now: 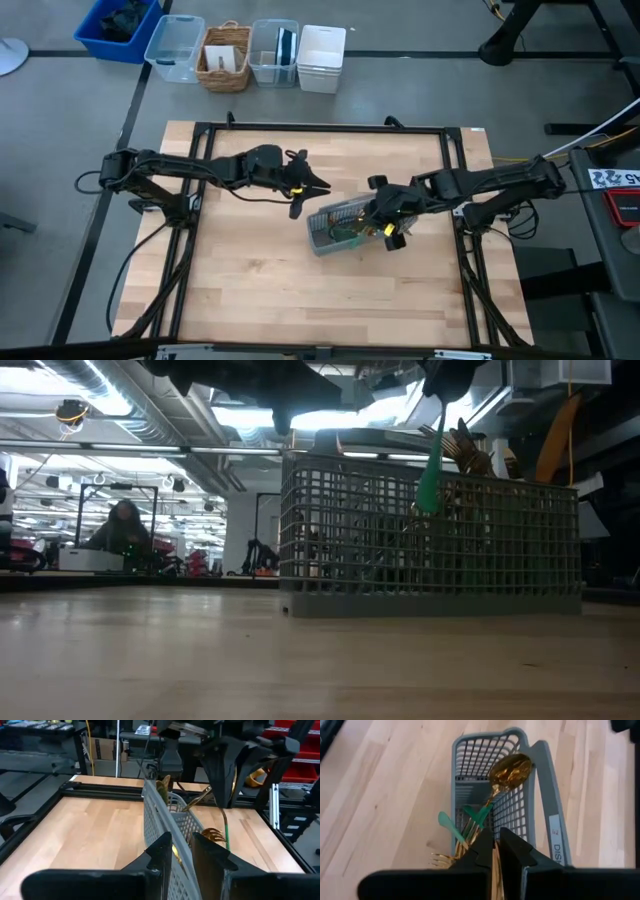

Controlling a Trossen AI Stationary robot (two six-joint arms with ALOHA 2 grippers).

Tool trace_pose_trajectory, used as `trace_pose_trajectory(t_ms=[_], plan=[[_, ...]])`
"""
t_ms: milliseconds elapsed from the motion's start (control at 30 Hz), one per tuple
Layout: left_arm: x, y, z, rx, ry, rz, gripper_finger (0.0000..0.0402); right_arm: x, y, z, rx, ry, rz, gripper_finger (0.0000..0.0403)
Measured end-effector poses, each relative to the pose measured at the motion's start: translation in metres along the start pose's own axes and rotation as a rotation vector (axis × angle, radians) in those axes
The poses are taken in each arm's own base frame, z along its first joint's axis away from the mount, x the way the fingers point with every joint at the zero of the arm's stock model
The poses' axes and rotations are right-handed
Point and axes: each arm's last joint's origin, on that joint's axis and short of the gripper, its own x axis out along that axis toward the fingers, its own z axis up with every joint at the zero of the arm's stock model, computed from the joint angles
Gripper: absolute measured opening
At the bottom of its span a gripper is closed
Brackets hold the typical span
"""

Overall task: Sort silverware
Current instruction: Put the gold spoon into the gray silverware organizer

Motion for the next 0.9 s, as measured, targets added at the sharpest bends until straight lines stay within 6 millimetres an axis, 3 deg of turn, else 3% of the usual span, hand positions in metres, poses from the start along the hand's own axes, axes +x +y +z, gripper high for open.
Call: trace_pose_trajectory(t_ms=[233,433,567,767,900], plan=[[0.000,-0.003,0.000,0.018,0.004,-0.009,0.0065,-0.032,-0.006,0.018,0.010,-0.090,-0.020,0.0021],[0.000,-0.003,-0.001,0.040,0.009,-0.009,0.0065,-0.055,-0.013,0.026,-0.022,-0.109,-0.148,0.0021],[0.000,-0.002,0.000,0.071,-0.001,-0.008,0.0065,-0.049,-0.013,0.024,-0.038,-0.061,-0.150,0.0021],[-0.002,0.000,0.001,0.107,-0.003,0.004,0.0065,-0.019,-0.011,0.024,-0.059,0.023,-0.161,0.0026],[-0.020,0.000,0.016,0.157,-0.061,0.021,0.0065,-0.001,-0.011,0.022,-0.095,0.098,-0.229,0.0041]])
